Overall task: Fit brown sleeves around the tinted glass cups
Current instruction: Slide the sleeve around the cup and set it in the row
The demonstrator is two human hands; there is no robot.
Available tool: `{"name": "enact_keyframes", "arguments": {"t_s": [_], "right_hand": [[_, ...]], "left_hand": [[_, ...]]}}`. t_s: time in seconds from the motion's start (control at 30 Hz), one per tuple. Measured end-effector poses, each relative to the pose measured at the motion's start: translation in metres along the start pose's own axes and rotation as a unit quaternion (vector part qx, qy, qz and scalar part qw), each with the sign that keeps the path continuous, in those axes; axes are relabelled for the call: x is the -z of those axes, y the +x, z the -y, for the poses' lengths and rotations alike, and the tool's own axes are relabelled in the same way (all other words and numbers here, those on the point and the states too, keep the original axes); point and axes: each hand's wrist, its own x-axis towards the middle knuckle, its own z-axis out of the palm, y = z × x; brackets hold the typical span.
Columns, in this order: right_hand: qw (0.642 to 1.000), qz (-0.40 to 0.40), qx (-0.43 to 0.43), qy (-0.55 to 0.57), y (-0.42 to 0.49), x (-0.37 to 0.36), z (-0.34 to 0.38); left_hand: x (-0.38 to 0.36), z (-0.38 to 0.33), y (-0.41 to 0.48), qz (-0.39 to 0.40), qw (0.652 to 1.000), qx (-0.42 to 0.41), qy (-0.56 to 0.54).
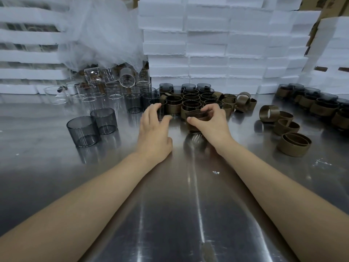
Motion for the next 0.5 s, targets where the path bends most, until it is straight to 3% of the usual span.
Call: {"name": "enact_keyframes", "arguments": {"t_s": [0.1,0.2,0.3,0.4,0.5], "right_hand": [[0.997,-0.011,0.024,-0.077,0.003,0.003,-0.004],[0.997,0.006,0.013,-0.078,0.004,0.005,-0.008],[0.991,-0.014,0.073,-0.113,0.003,0.006,-0.007],[0.982,-0.055,0.152,-0.093,-0.003,0.004,0.004],[0.992,0.020,0.114,-0.043,-0.008,-0.002,0.008]], "left_hand": [[0.004,0.011,0.006,0.002,0.980,0.045,0.193],[0.013,0.022,0.010,0.032,0.942,0.141,0.304],[0.015,0.030,0.011,0.049,0.928,0.199,0.310],[0.011,0.029,0.009,0.049,0.931,0.182,0.313],[0.011,0.025,0.009,0.028,0.941,0.143,0.306]]}}
